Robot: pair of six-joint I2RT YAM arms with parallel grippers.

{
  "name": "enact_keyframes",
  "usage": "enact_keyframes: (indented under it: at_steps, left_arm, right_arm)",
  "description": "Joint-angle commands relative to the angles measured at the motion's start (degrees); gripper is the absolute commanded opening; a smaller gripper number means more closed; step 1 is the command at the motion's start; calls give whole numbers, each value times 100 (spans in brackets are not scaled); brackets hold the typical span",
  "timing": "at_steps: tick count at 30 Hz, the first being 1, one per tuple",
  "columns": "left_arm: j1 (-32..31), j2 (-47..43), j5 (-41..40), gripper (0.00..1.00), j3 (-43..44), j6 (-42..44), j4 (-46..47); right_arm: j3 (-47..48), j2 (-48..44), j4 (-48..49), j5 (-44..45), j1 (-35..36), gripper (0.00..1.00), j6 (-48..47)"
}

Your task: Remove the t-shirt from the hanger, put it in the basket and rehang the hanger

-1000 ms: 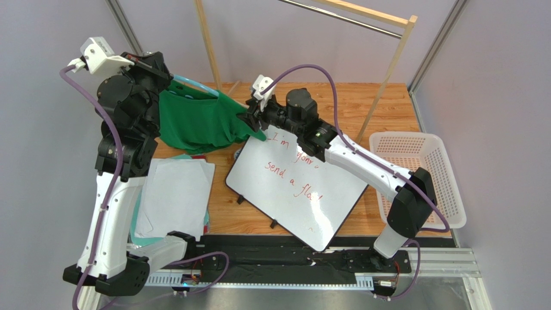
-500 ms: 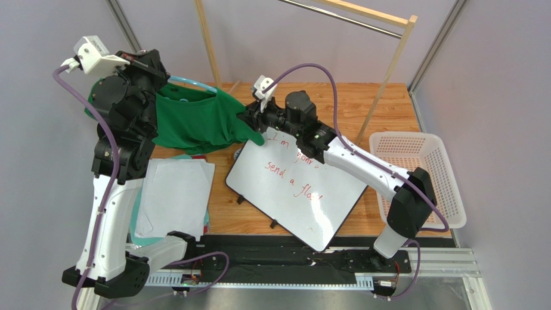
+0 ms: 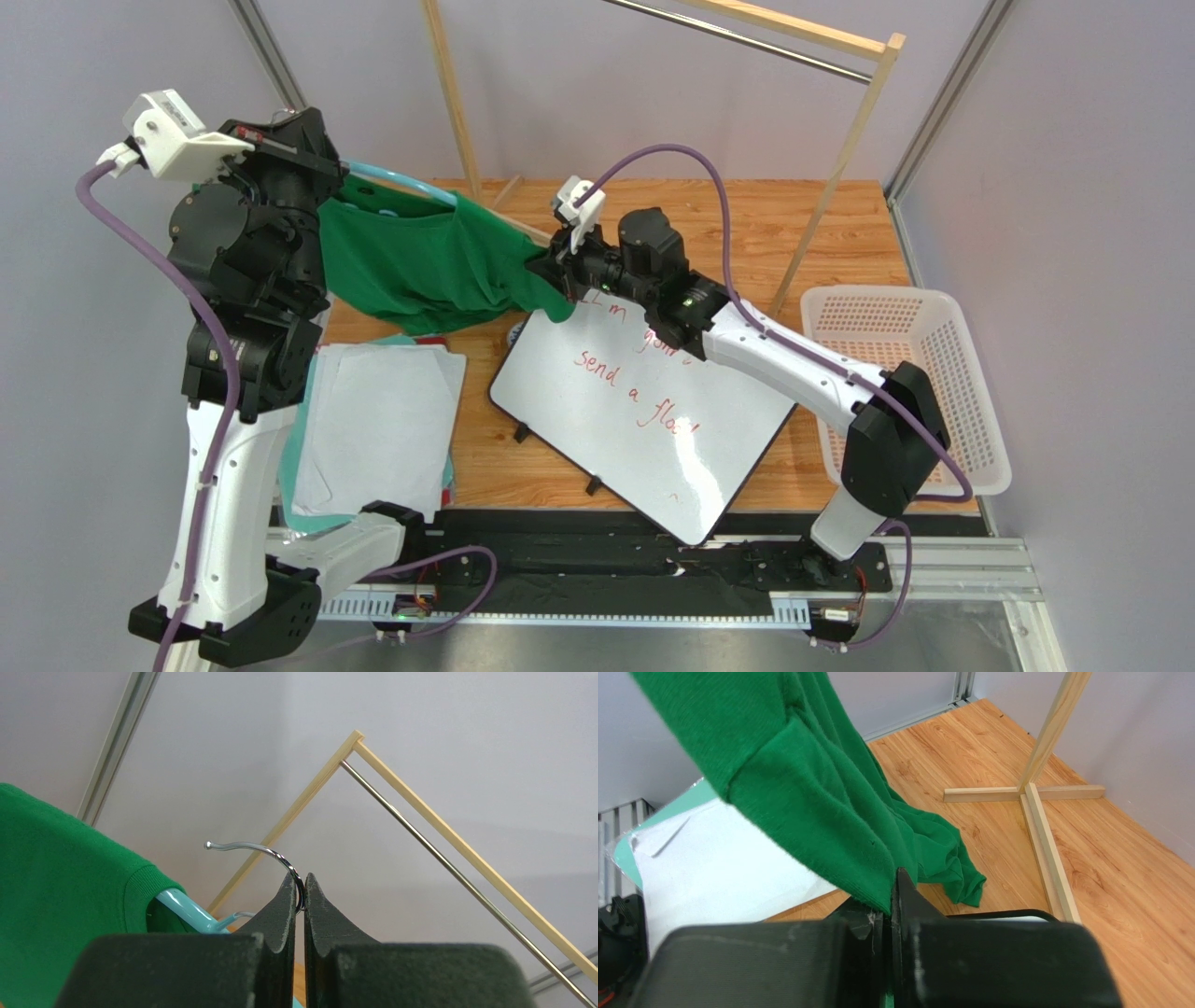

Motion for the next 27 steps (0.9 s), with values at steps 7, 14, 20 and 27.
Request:
enact_keyframes:
  at_steps: [7,14,20,27]
  left_arm:
    - [8,-557,-801,0,-364,-334,916]
    - [8,-909,-1611,0,-796,-362,1636]
    - [8,-953,-2051,0,-787,25,2268]
    - [8,-927,-2104,0,-787,-9,2498]
  right_arm:
    - [-762,-634,1215,2305,-23,0,1343]
    - [-990,-722,1129,3337,-181,0,1915]
    - [-1421,-994,1463,3697,-418,0,2259]
    - [-1510,-1118,1613,3567,-629,0,2251]
